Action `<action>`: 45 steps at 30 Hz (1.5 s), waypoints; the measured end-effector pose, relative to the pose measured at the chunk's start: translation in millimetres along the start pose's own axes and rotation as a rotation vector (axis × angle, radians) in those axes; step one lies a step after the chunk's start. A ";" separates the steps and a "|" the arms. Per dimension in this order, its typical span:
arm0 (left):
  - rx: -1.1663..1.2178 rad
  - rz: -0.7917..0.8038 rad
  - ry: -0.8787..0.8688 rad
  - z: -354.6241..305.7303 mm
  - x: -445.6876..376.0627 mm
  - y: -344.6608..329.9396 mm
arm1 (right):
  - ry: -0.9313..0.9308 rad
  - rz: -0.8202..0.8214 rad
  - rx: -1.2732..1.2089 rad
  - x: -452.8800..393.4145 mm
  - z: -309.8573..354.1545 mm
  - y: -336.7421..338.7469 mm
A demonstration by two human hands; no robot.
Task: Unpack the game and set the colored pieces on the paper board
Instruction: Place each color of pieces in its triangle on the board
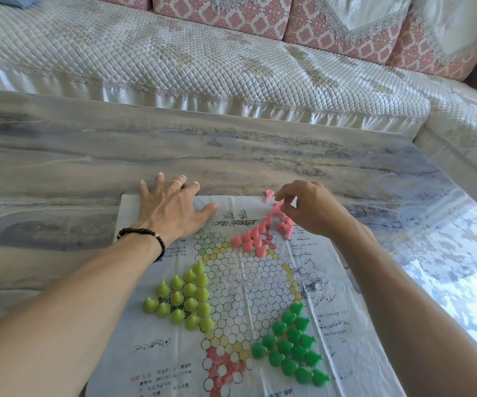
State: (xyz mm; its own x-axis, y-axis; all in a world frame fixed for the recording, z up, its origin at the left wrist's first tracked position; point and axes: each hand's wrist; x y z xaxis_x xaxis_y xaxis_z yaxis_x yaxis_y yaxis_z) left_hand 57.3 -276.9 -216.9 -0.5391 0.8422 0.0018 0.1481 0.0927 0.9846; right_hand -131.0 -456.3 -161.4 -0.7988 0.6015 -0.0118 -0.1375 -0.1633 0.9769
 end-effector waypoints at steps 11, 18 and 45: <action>-0.033 -0.019 -0.021 -1.7 0.2 -0.9 | -0.017 -0.072 0.102 -0.3 7.8 -14.4; -0.001 -0.013 -0.022 -2.0 3.1 1.1 | -0.074 -0.073 -0.264 34.3 11.5 -2.5; -0.002 -0.001 -0.012 -0.2 3.3 2.3 | -0.084 0.051 -0.298 43.8 21.2 -21.9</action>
State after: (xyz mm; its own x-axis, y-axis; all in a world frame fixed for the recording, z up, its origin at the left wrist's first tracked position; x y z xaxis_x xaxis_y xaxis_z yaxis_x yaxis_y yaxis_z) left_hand 55.8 -274.0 -214.6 -0.5292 0.8485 -0.0008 0.1462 0.0922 0.9849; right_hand -150.6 -409.8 -178.8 -0.7595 0.6472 0.0650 -0.2740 -0.4090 0.8704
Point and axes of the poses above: each hand's wrist, its own x-axis away from the middle knuckle, its own y-axis out of the back of the hand, z = x × y, and after that the axes turned 7 degrees about -y, right-handed
